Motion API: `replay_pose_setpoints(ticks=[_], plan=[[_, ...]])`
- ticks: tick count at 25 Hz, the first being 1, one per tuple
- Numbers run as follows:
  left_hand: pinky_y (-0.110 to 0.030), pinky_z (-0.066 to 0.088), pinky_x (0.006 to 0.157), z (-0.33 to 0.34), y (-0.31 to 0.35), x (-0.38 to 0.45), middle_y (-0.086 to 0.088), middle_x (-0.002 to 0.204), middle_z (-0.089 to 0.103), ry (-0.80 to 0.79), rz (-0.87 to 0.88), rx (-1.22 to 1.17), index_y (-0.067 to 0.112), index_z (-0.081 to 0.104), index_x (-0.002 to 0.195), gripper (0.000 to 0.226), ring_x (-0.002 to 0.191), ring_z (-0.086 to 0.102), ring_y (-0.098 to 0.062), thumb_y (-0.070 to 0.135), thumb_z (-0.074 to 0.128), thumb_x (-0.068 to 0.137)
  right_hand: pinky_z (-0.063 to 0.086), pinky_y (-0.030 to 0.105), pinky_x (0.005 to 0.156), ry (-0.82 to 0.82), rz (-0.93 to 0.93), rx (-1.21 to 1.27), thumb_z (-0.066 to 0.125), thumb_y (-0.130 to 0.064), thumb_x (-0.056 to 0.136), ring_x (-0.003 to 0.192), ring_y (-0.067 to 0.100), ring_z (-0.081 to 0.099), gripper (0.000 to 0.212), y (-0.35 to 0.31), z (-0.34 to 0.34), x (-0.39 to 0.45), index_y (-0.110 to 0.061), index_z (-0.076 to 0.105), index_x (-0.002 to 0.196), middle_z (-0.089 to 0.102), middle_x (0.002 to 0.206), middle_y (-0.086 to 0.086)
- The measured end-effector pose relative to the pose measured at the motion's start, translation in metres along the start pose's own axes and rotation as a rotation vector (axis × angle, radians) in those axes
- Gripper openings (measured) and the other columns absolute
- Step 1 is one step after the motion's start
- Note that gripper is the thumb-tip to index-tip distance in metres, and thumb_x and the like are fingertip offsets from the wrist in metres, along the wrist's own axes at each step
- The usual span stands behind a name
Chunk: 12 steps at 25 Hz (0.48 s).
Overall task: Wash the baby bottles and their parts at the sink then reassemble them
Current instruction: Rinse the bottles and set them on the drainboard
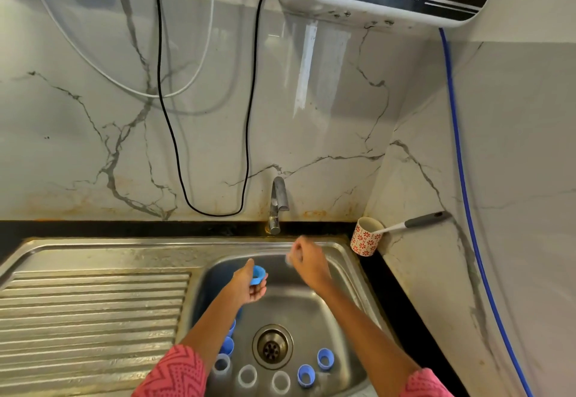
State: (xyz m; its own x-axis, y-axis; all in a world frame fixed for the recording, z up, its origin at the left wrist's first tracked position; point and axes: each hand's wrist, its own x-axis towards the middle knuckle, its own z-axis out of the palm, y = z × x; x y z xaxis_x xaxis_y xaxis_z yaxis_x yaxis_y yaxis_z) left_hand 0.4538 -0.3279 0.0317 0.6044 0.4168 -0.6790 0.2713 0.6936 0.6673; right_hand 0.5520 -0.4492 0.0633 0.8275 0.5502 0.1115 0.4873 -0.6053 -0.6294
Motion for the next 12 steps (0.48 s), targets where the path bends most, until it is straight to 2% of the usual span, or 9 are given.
replay_pose_setpoints(ticks=[1, 2, 4, 6, 7, 8, 10, 11, 12], plan=[[-0.031, 0.05, 0.06, -0.003, -0.002, 0.001, -0.016, 0.075, 0.06, 0.015, -0.013, 0.0, -0.002, 0.055, 0.106, 0.046, 0.066, 0.056, -0.02, 0.041, 0.043, 0.098, 0.051, 0.022, 0.072, -0.119, 0.068, -0.096, 0.054, -0.022, 0.091, 0.082, 0.014, 0.062, 0.008, 0.008, 0.007, -0.003, -0.018, 0.057, 0.085, 0.067, 0.092, 0.002], [-0.033, 0.051, 0.064, -0.004, -0.001, 0.0, -0.02, 0.084, 0.057, 0.011, -0.011, -0.017, -0.002, 0.052, 0.112, 0.042, 0.072, 0.057, -0.024, 0.037, 0.043, 0.098, 0.053, 0.026, 0.076, -0.169, 0.095, -0.156, 0.054, -0.023, 0.091, 0.086, 0.015, 0.063, 0.007, 0.013, 0.011, -0.003, -0.019, 0.058, 0.086, 0.069, 0.095, 0.003], [-0.039, 0.052, 0.078, -0.004, 0.008, 0.001, -0.022, 0.107, 0.047, -0.025, 0.038, -0.094, 0.003, 0.049, 0.12, 0.03, 0.095, 0.057, -0.034, 0.022, 0.049, 0.097, 0.048, 0.022, 0.071, -0.096, 0.056, -0.134, 0.054, -0.023, 0.092, 0.086, 0.013, 0.06, 0.005, 0.012, 0.007, 0.002, -0.021, 0.056, 0.088, 0.067, 0.097, 0.003], [-0.039, 0.052, 0.086, -0.005, 0.011, 0.006, -0.02, 0.119, 0.044, -0.102, 0.112, -0.124, 0.005, 0.05, 0.12, 0.031, 0.111, 0.052, -0.035, 0.013, 0.058, 0.091, 0.041, 0.014, 0.066, 0.041, -0.046, -0.039, 0.055, -0.022, 0.093, 0.086, 0.012, 0.058, 0.004, 0.003, 0.001, 0.004, -0.018, 0.057, 0.094, 0.063, 0.095, 0.002], [-0.037, 0.053, 0.086, -0.007, 0.008, 0.01, -0.02, 0.12, 0.047, -0.137, 0.142, -0.046, 0.005, 0.053, 0.116, 0.029, 0.11, 0.053, -0.032, 0.012, 0.061, 0.089, 0.041, 0.014, 0.064, 0.1, -0.073, -0.022, 0.054, -0.022, 0.093, 0.086, 0.013, 0.058, 0.007, 0.005, 0.003, 0.003, -0.016, 0.057, 0.097, 0.062, 0.095, 0.002], [-0.035, 0.054, 0.084, -0.009, 0.003, 0.014, -0.019, 0.121, 0.05, -0.141, 0.166, 0.108, 0.008, 0.056, 0.112, 0.026, 0.106, 0.055, -0.029, 0.012, 0.064, 0.087, 0.044, 0.017, 0.066, 0.09, -0.079, -0.045, 0.052, -0.021, 0.094, 0.088, 0.016, 0.059, 0.01, 0.008, 0.008, -0.001, -0.014, 0.056, 0.1, 0.063, 0.097, 0.003], [-0.031, 0.054, 0.084, -0.014, -0.01, 0.023, -0.015, 0.124, 0.054, -0.04, 0.257, 0.657, 0.012, 0.059, 0.113, 0.032, 0.104, 0.057, -0.023, 0.017, 0.07, 0.083, 0.048, 0.028, 0.076, -0.081, -0.014, -0.169, 0.047, -0.021, 0.095, 0.095, 0.023, 0.062, 0.016, 0.02, 0.02, -0.009, -0.012, 0.059, 0.101, 0.066, 0.102, 0.007], [-0.03, 0.052, 0.086, -0.017, -0.014, 0.029, -0.012, 0.124, 0.056, 0.036, 0.355, 0.844, 0.013, 0.059, 0.117, 0.039, 0.105, 0.057, -0.021, 0.019, 0.072, 0.081, 0.046, 0.028, 0.078, -0.117, 0.007, -0.192, 0.046, -0.021, 0.096, 0.097, 0.024, 0.062, 0.018, 0.025, 0.024, -0.011, -0.012, 0.06, 0.102, 0.066, 0.103, 0.006], [-0.03, 0.052, 0.086, -0.016, -0.014, 0.032, -0.011, 0.122, 0.057, 0.075, 0.424, 0.862, 0.012, 0.059, 0.119, 0.043, 0.105, 0.057, -0.021, 0.019, 0.074, 0.079, 0.044, 0.027, 0.076, -0.086, 0.004, -0.182, 0.046, -0.021, 0.096, 0.096, 0.022, 0.062, 0.017, 0.027, 0.023, -0.012, -0.013, 0.059, 0.102, 0.066, 0.102, 0.005]])
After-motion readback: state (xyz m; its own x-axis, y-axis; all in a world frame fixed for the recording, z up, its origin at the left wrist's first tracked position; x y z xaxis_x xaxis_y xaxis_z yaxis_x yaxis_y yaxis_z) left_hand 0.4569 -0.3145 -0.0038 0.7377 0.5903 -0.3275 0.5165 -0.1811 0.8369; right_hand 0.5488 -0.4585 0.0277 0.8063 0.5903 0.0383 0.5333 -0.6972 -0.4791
